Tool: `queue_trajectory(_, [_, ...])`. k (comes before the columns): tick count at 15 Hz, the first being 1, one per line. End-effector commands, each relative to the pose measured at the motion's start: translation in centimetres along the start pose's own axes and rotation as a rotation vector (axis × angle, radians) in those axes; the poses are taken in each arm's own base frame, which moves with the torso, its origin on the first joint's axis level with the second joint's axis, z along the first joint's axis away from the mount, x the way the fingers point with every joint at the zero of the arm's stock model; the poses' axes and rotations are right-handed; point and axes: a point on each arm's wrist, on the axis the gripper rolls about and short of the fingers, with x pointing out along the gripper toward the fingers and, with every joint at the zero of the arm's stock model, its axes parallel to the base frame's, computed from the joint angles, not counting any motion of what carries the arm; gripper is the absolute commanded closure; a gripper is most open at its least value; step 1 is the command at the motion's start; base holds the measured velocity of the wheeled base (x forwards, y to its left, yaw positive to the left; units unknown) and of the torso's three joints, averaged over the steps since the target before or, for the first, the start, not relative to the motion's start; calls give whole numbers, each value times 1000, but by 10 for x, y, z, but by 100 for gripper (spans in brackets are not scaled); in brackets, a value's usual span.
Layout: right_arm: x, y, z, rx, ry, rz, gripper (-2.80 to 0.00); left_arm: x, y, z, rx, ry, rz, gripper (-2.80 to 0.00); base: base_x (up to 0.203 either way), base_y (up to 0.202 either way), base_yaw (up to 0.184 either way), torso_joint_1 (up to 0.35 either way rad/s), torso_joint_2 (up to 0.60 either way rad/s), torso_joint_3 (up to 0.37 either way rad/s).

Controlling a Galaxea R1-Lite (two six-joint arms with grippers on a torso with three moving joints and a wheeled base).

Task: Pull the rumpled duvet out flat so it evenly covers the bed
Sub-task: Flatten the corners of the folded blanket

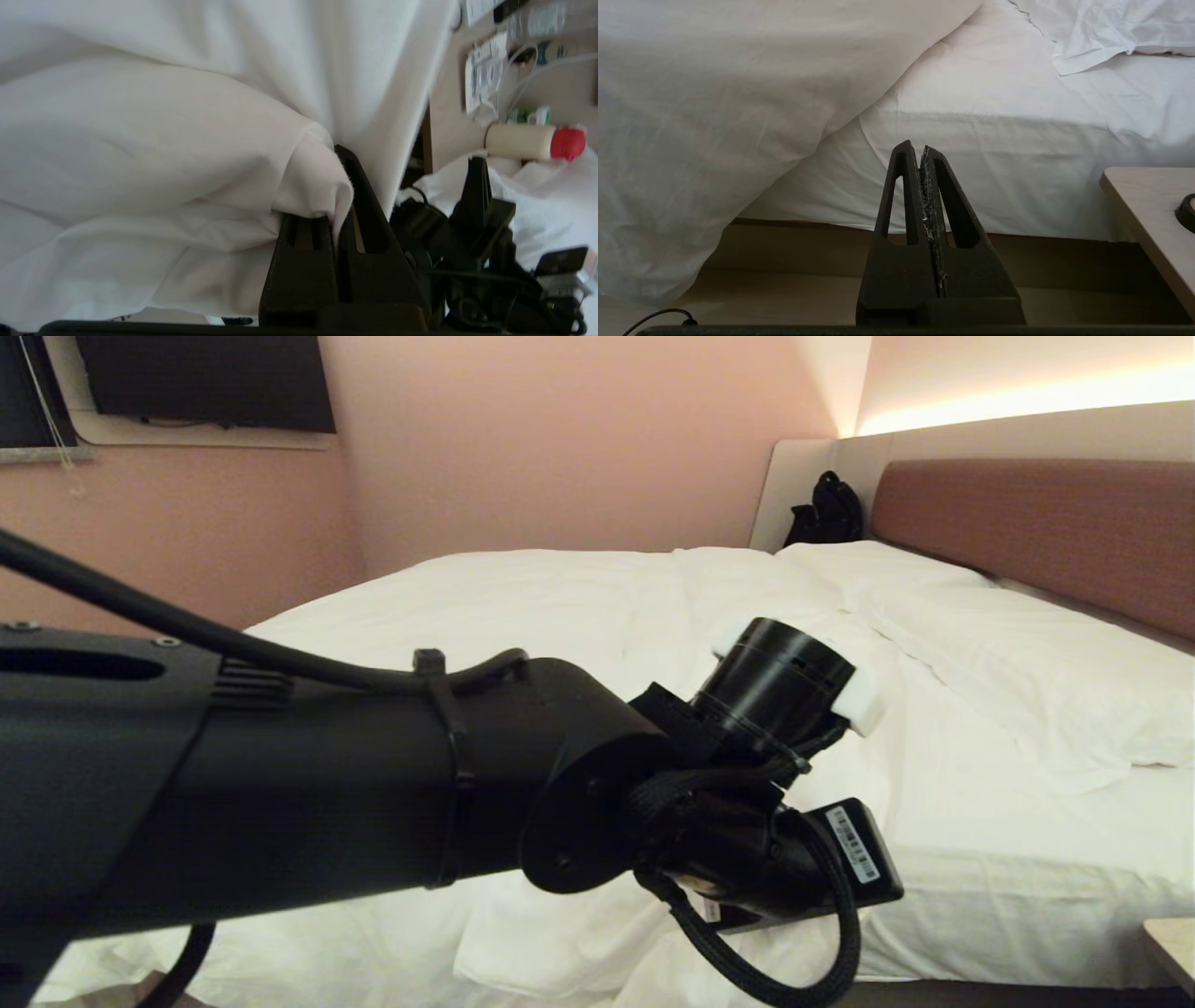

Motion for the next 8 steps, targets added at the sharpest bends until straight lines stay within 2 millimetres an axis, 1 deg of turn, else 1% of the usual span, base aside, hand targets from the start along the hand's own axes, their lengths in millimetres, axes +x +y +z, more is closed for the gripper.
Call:
queue_trajectory(1, [0,0,0,0,0,0,0,1,-9,-13,21,28,-16,0,0,0,0,0,0,0])
queue_trajectory(3, [0,0,0,0,0,0,0,3,-17,-24,45,50,-30,0,0,0,0,0,0,0])
queue_trajectory(6, [0,0,0,0,0,0,0,2,-25,-35,68,68,-46,0,0,0,0,0,0,0])
queue_trajectory(8, [0,0,0,0,0,0,0,5,-25,-36,72,74,-43,0,0,0,0,0,0,0])
